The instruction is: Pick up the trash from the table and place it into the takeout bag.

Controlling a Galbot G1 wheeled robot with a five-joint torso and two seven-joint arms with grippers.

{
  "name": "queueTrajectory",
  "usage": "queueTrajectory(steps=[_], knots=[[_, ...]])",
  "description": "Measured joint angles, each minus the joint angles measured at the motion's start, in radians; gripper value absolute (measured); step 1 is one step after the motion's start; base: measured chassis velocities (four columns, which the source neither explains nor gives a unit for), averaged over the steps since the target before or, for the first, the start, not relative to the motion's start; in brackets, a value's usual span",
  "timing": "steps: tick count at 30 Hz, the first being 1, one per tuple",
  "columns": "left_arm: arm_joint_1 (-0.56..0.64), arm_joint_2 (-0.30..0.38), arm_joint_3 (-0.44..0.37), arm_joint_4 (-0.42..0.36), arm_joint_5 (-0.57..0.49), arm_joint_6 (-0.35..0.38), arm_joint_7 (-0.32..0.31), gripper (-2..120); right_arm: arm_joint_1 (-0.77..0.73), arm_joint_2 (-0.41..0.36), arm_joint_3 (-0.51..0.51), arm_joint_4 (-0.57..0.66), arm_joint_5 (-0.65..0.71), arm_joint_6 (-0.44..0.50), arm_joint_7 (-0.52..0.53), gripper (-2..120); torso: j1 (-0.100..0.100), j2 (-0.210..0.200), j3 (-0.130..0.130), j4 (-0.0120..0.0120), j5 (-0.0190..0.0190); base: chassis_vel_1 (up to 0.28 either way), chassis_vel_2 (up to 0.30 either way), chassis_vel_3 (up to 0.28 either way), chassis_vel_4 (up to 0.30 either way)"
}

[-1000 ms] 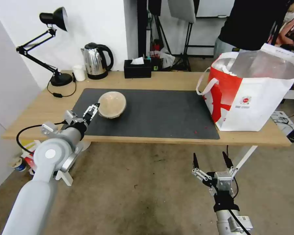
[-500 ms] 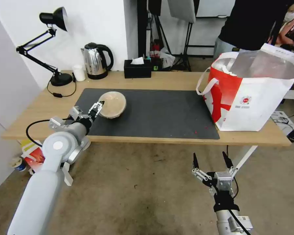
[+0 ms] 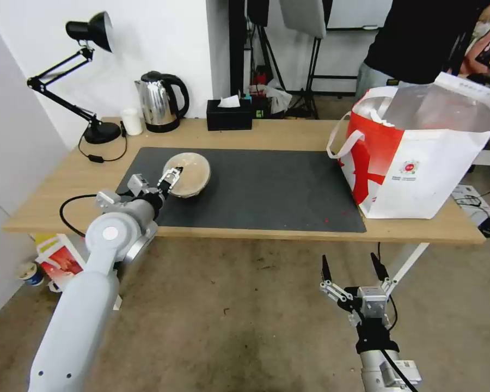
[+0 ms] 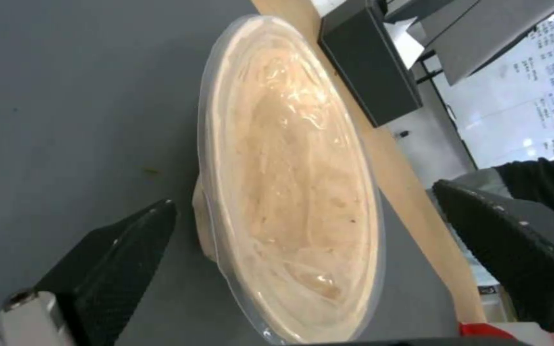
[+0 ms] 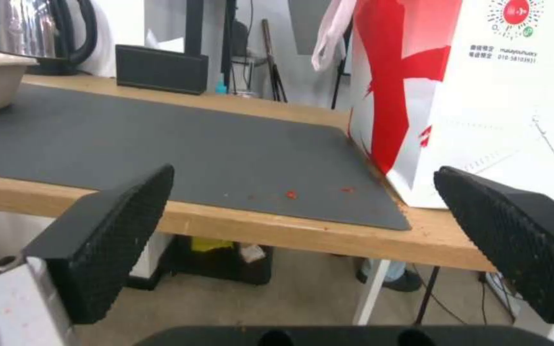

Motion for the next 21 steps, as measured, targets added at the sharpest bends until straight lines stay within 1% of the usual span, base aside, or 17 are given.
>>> queueTrajectory(steps=[18, 21], knots=[[-0.035, -0.023, 0.032, 0.056, 0.023, -0.001, 0.009, 100, 0.0, 0.0, 0.0, 0.0, 0.0, 0.0, 0.0, 100, 0.0, 0.0, 0.0, -0.0001, 0.0, 0.0, 0.0, 0.0, 0.0], [-0.037, -0.027, 0.038, 0.064, 0.027, -0.002, 0.016, 95, 0.0, 0.0, 0.0, 0.0, 0.0, 0.0, 0.0, 100, 0.0, 0.0, 0.0, 0.0, 0.0, 0.0, 0.0, 0.0, 0.0]])
